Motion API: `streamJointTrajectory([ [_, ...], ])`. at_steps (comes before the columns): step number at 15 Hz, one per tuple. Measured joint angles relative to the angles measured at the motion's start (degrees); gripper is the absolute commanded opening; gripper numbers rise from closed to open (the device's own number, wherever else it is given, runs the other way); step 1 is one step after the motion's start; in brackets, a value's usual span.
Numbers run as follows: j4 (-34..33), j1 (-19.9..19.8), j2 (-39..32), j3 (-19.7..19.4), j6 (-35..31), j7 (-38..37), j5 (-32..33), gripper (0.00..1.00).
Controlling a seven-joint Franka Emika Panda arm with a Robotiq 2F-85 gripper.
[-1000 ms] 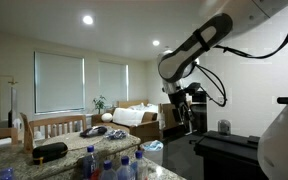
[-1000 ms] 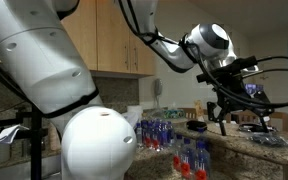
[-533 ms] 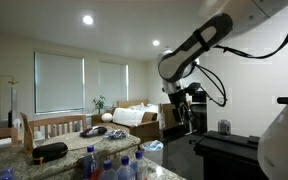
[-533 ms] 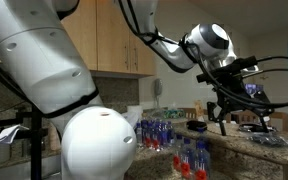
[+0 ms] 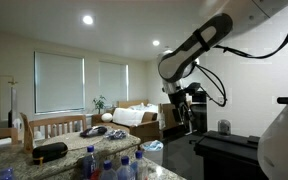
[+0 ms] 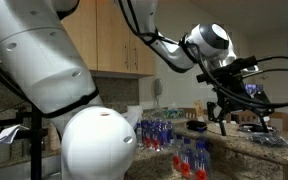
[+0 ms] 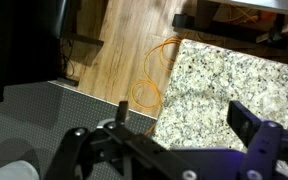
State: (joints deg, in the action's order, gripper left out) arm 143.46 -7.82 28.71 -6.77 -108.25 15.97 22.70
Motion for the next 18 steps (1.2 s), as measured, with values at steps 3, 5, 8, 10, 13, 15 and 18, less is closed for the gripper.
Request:
streamJointTrajectory([
  [3, 0.0, 0.0, 0.0, 0.0, 0.0, 0.0, 0.0, 1.00],
  [5, 0.0, 0.0, 0.0, 0.0, 0.0, 0.0, 0.0, 1.00],
  [8, 0.1, 0.6, 0.1, 0.2, -0.1, -0.7, 0.0, 1.00],
  [10, 1.0, 2.1, 0.3, 1.7, -0.8, -3.1, -0.3, 1.00],
  [13, 3.6, 6.1, 0.5, 5.2, -4.9, -10.0, -4.7, 1.00],
  [15, 5.0, 8.7, 0.3, 7.4, -8.6, -15.7, -10.0, 1.00],
  [18, 5.6, 10.8, -1.0, 9.1, -13.6, -21.6, -17.1, 1.00],
])
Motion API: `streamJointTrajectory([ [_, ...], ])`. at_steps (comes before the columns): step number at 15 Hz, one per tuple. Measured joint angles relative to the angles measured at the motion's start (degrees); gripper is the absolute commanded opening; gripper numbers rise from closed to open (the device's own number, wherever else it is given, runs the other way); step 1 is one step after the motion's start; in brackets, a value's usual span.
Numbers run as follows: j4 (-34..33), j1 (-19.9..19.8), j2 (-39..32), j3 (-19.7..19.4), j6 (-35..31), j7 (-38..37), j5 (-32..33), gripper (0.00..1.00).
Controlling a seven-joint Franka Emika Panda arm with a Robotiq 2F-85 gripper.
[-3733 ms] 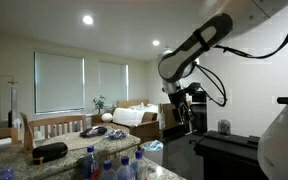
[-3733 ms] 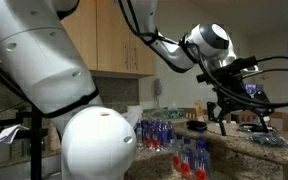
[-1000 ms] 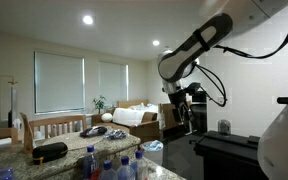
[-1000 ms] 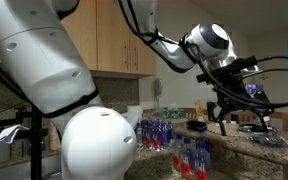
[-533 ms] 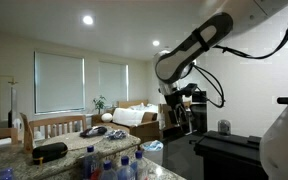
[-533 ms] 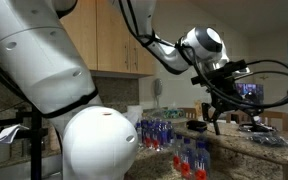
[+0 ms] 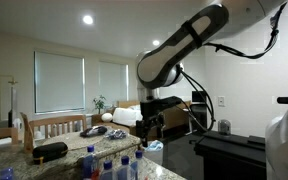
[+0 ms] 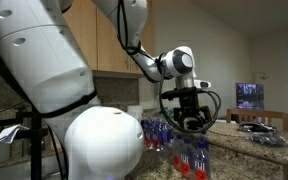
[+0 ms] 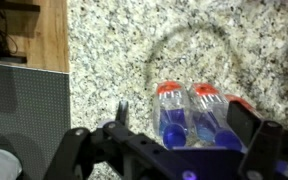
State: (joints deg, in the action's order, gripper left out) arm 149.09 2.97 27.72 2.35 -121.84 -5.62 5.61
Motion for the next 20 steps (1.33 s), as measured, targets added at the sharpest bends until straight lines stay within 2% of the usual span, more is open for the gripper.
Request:
streamJointTrajectory([
  [3, -0.1, -0.1, -0.2, -0.8, -2.6, -0.5, -3.8, 1.00],
  [6, -0.4, -1.1, -0.2, -1.0, -3.2, -0.5, -3.4, 1.00],
  [13, -0.7, -3.2, -4.1, 0.3, -5.2, -0.5, 6.6, 1.00],
  [20, -3.6, -4.1, -9.1, -0.3, -6.8, 1.9, 8.4, 1.00],
])
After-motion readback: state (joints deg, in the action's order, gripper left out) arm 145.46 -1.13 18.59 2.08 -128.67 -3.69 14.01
